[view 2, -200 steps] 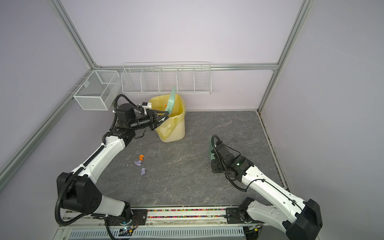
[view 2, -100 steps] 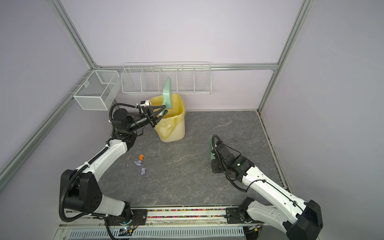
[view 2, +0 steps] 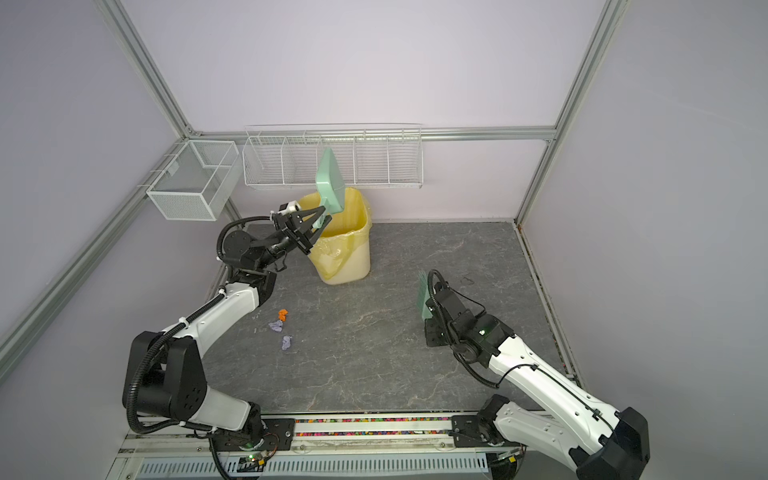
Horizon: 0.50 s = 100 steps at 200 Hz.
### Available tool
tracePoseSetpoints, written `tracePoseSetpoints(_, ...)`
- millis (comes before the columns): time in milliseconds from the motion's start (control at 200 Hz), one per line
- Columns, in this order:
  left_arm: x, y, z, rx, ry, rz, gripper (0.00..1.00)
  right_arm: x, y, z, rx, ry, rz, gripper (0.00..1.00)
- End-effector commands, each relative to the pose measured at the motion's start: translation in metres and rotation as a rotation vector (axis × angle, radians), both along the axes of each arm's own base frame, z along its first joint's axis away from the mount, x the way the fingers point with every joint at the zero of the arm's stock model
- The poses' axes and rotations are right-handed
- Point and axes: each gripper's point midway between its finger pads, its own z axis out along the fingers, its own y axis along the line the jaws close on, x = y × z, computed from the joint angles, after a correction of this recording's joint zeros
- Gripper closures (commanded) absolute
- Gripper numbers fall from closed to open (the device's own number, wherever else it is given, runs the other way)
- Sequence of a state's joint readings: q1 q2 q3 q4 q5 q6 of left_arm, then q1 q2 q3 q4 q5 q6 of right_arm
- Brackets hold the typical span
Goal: Sweep away the paper scraps from the table
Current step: 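Tilt the dustpan over the yellow bin with the left gripper to empty it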
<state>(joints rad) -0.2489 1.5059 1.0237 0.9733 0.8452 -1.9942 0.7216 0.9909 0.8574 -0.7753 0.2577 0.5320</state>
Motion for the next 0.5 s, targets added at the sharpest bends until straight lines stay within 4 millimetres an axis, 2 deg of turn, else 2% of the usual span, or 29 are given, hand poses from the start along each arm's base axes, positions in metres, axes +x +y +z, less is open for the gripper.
tracePoseSetpoints(0, -0.004, 0.002, 0.005, -0.033, -0.008, -0.021, 1.00, 0.001, -0.003, 0.006, 0.014, -0.013, -0.019, 0.93)
tracePoseSetpoints(275, -0.018, -0.002, 0.003, 0.063, -0.041, -0.032, 1.00, 0.000, -0.004, 0.008, 0.016, -0.024, -0.019, 0.93)
tracePoseSetpoints(495, -0.034, -0.002, -0.003, 0.205, -0.076, -0.015, 1.00, 0.001, 0.007, 0.012, 0.065, -0.026, 0.006, 0.93)
